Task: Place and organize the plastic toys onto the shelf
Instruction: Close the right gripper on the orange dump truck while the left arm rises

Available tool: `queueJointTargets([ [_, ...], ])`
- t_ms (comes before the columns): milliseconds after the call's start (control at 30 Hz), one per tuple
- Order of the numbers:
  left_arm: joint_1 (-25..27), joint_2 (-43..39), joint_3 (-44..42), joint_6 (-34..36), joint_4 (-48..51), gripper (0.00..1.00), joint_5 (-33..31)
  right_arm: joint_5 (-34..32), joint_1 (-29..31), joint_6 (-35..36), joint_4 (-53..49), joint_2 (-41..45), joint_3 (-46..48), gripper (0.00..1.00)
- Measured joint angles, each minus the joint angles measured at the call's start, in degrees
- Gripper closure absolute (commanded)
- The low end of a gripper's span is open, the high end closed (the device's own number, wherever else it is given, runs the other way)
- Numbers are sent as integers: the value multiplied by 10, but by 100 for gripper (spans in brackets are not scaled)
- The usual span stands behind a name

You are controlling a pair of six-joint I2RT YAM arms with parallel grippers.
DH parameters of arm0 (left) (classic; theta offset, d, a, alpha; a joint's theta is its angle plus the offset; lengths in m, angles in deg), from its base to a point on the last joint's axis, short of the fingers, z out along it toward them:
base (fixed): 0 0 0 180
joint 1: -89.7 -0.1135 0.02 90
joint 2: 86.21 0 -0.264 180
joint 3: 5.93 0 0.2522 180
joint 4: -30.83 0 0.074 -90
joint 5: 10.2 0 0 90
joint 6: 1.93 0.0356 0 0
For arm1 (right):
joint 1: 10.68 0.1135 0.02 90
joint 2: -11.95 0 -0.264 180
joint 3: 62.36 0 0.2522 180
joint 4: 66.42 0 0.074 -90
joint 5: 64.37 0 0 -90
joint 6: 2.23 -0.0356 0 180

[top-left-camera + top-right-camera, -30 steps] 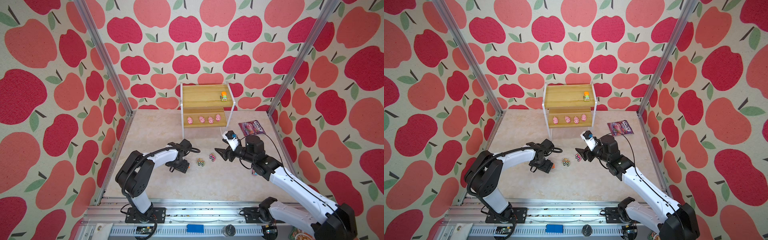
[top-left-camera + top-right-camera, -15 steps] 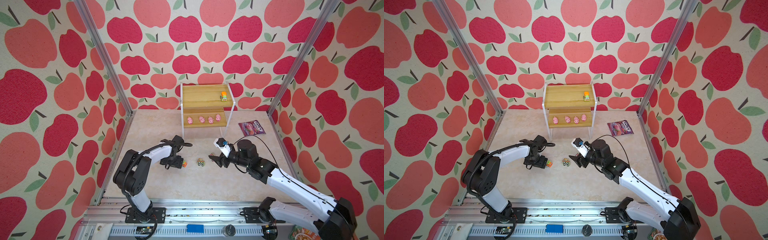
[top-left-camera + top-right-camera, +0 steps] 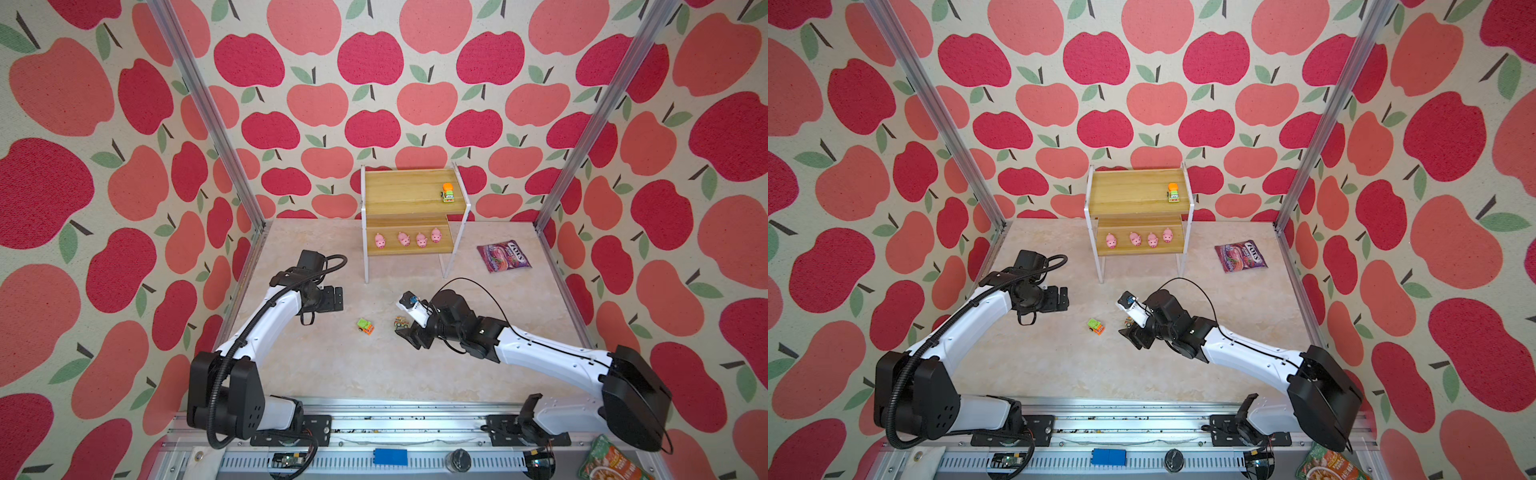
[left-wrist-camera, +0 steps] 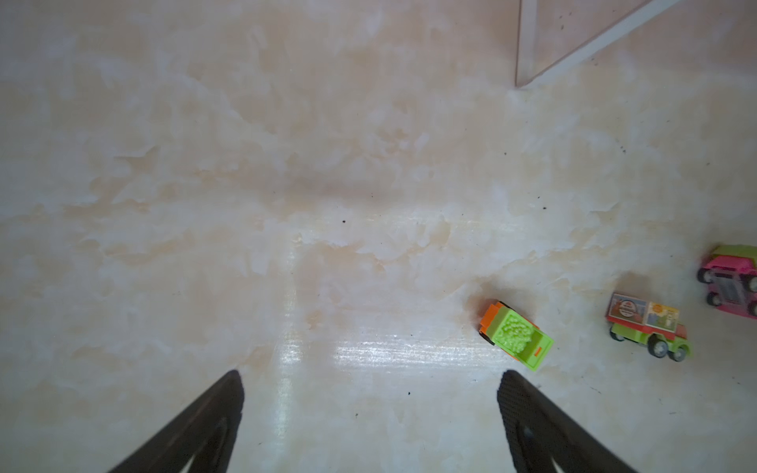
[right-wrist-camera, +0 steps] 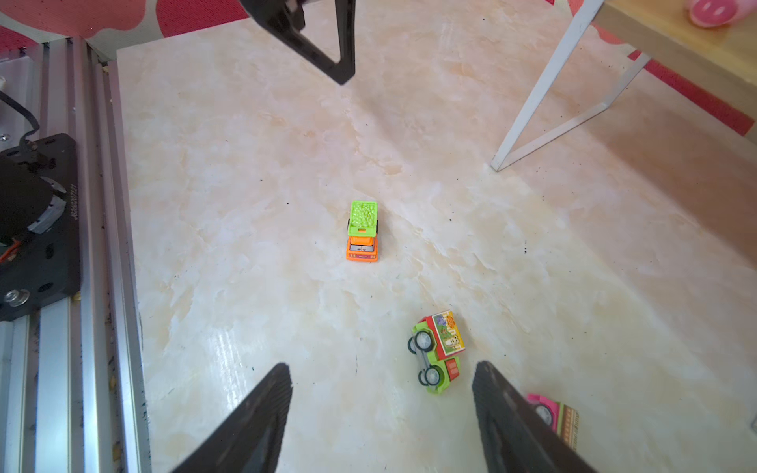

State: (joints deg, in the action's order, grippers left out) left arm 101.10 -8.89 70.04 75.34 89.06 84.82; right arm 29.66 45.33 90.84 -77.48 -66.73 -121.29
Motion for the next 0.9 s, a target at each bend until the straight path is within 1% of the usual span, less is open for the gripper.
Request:
queueJointTargets([
  [167,1,-38,52,40,-8,1,65,-25,24,-41,34,-75,-27,30],
  [300,1,-73,55,69,-38,1,130,-38,45,-57,50,-127,-51,32],
  [400,1,-108,29,85,-82,1,179,-43,56,-64,59,-164,-72,34],
  [533,3,-148,-30,94,-134,1,236,-47,65,-68,62,-207,-104,37],
  [633,5,-162,-53,99,-146,1,260,-51,69,-72,65,-233,-125,42],
  [900,5,-176,-65,107,-183,1,296,-53,70,-73,67,-288,-157,48],
])
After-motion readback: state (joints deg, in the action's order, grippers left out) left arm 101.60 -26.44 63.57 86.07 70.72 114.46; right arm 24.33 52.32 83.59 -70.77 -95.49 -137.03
